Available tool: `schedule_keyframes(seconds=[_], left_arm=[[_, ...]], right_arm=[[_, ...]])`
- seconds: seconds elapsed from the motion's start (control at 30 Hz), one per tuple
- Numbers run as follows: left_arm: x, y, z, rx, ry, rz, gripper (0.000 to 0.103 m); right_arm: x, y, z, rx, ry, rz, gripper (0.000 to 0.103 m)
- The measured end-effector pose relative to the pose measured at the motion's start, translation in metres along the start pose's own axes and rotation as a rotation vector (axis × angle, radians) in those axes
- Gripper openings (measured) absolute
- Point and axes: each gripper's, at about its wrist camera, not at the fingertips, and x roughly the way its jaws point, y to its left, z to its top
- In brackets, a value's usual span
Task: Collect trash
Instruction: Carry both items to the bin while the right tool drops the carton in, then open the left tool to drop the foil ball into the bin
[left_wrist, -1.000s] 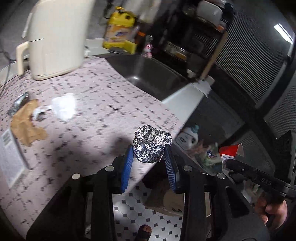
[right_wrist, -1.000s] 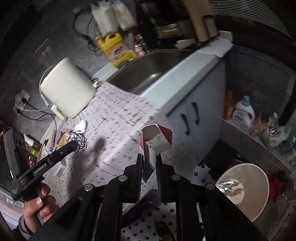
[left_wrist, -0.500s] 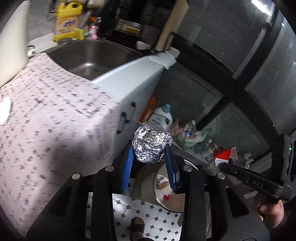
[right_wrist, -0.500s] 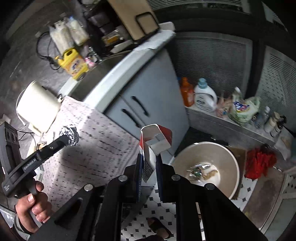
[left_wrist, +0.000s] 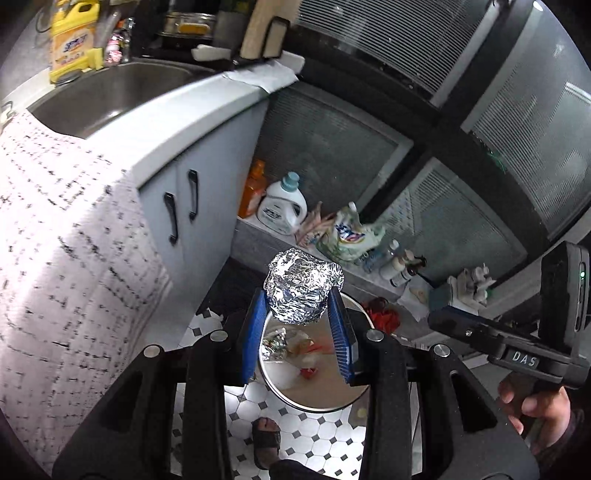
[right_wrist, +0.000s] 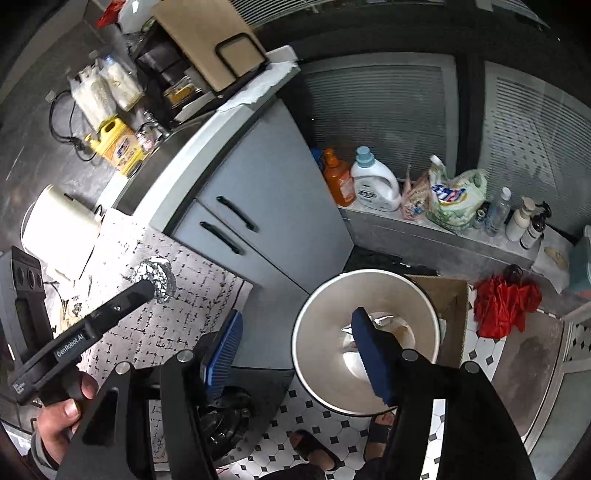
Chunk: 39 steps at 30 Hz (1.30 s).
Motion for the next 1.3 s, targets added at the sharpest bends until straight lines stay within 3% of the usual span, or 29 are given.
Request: schedule_keyframes(seconds=[0.4, 0.47, 0.53, 0.63, 0.8, 1.17, 1.3], left_arm=[[0.055, -0.055, -0.019, 0.071, 0.132, -0.063, 0.036], [0.060, -0.061, -0.022, 0.082, 0.148, -0.072, 0.042], [0.062, -0.066, -0.022, 0.087, 0.155, -0.080, 0.070], [0.058, -0.066, -0.019, 0.078, 0.131, -0.081, 0.085], [0.045, -0.052, -0.011, 0.056, 0.099, -0.045, 0.089], [-0.021, 0.016, -0.001, -0.070, -0.049, 0.084, 0.097], [-0.054, 0.049, -0.002, -0.134, -0.123, 0.158, 0.097]], right_arm=[[-0.031, -0.064, -0.011, 0.122, -0.038, -0.069, 0.061], [-0.036, -0.071, -0.012, 0.136, -0.044, -0.076, 0.061], [-0.039, -0.077, -0.014, 0.147, -0.049, -0.082, 0.061], [-0.041, -0.081, -0.016, 0.158, -0.052, -0.085, 0.061], [-0.036, -0.075, -0.016, 0.148, -0.053, -0.077, 0.065], [-0.020, -0.013, 0.002, 0.046, -0.106, -0.023, 0.095], [-0.010, 0.021, 0.007, -0.017, -0.097, 0.023, 0.095]])
